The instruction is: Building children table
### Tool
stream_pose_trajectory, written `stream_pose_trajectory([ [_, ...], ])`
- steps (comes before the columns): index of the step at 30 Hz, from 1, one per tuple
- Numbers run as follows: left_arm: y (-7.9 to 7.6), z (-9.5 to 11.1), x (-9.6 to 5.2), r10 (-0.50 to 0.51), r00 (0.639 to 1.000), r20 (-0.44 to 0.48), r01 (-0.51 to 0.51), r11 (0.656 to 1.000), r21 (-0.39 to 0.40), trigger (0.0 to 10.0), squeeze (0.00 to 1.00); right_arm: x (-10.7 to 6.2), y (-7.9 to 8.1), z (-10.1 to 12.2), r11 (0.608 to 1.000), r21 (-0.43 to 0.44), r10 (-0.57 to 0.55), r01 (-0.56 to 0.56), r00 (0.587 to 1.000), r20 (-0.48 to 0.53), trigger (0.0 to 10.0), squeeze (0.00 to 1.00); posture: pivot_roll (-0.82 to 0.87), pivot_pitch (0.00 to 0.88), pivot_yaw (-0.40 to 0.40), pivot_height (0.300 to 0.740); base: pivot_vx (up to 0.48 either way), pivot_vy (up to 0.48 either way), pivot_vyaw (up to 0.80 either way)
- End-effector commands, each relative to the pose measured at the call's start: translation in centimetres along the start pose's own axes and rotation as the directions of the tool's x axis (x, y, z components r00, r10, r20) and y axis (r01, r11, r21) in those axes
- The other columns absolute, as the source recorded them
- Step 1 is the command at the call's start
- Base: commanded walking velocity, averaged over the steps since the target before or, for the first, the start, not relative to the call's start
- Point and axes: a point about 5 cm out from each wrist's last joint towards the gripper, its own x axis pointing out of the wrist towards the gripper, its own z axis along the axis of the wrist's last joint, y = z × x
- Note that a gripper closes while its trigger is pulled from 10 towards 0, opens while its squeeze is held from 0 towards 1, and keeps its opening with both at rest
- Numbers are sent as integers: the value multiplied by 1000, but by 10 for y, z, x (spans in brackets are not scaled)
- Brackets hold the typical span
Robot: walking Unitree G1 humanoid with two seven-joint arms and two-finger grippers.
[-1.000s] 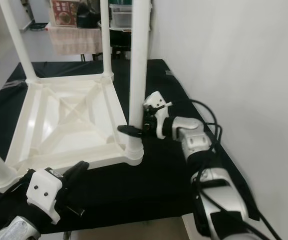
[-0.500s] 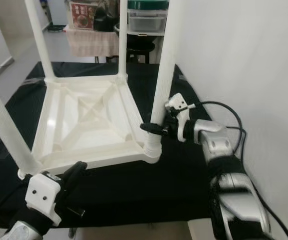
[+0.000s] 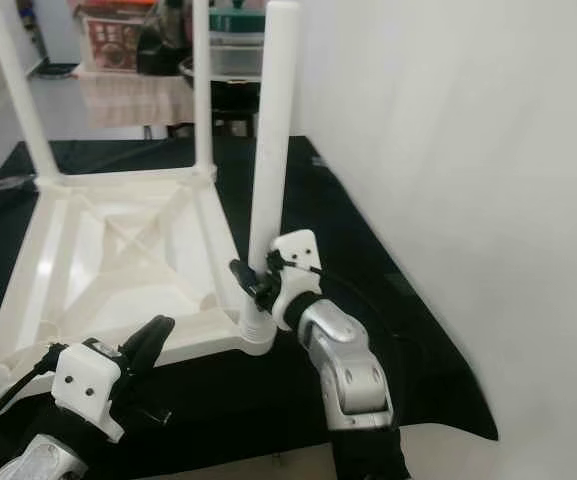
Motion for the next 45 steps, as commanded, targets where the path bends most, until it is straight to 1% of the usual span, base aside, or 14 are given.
stream_pose_trajectory([
  [1,0,-2,0,-12,1000,1,12,1000,-1,10000,0,6,5,-25,995,93,48,-38,993,-104,10000,0,91,54,-93,740,0,0,0],
  [2,0,-2,0,-12,1000,1,12,1000,-1,10000,0,6,5,-25,995,93,48,-38,993,-104,10000,0,91,54,-93,740,0,0,0],
  [3,0,-2,0,-17,1000,3,17,1000,-3,10000,0,7,7,-20,990,104,100,-90,991,-87,10000,875,94,57,-87,740,0,0,0],
  [4,1,-3,0,-21,1000,3,21,1000,-5,10000,0,6,8,-17,985,111,137,-128,988,-76,10000,1000,94,57,-87,740,0,0,0],
  [11,4,-5,1,-31,1000,0,31,999,-12,10000,0,1,-17,16,982,11,191,-191,981,-16,10000,1000,94,45,-79,740,0,0,0],
  [13,3,-6,2,-31,1000,-1,31,999,-12,10000,0,-1,-34,29,960,-32,279,-279,960,0,10000,647,97,41,-100,740,0,0,0],
  [14,3,-6,2,-31,1000,-1,31,999,-12,10000,0,-1,-34,29,960,-32,279,-279,960,0,10000,647,97,41,-100,740,0,0,0],
  [15,2,-6,2,-27,1000,-5,27,1000,-5,10000,0,-3,-38,34,935,-58,349,-349,937,-1,10000,0,96,40,-100,740,0,0,0],
  [19,-8,-8,-7,-89,995,-52,84,993,-82,10000,0,-6,-47,54,831,-120,547,-543,837,-2,10000,0,94,26,-92,740,0,0,0],
  [29,-17,-9,-18,-182,980,-73,167,969,-184,10000,0,1,-52,72,736,-120,669,-666,743,-20,10000,0,102,17,-89,740,0,0,0],
  [30,-17,-9,-19,-186,980,-73,170,968,-186,10000,0,3,-55,72,721,-106,686,-685,727,-32,4980,0,105,13,-86,740,0,0,0],
  [31,-17,-9,-19,-186,980,-73,170,968,-186,10000,0,3,-55,72,721,-106,686,-685,727,-32,4980,0,105,13,-86,740,0,0,0],
  [32,-18,-10,-19,-189,979,-76,172,967,-190,10000,0,5,-58,71,720,-91,687,-688,725,-52,0,0,107,11,-86,740,0,0,0],
  [45,-15,-14,-22,-184,979,-89,166,970,-177,10000,0,-14,-79,46,740,-64,662,-670,741,-112,0,0,104,6,-67,740,0,0,0],
])
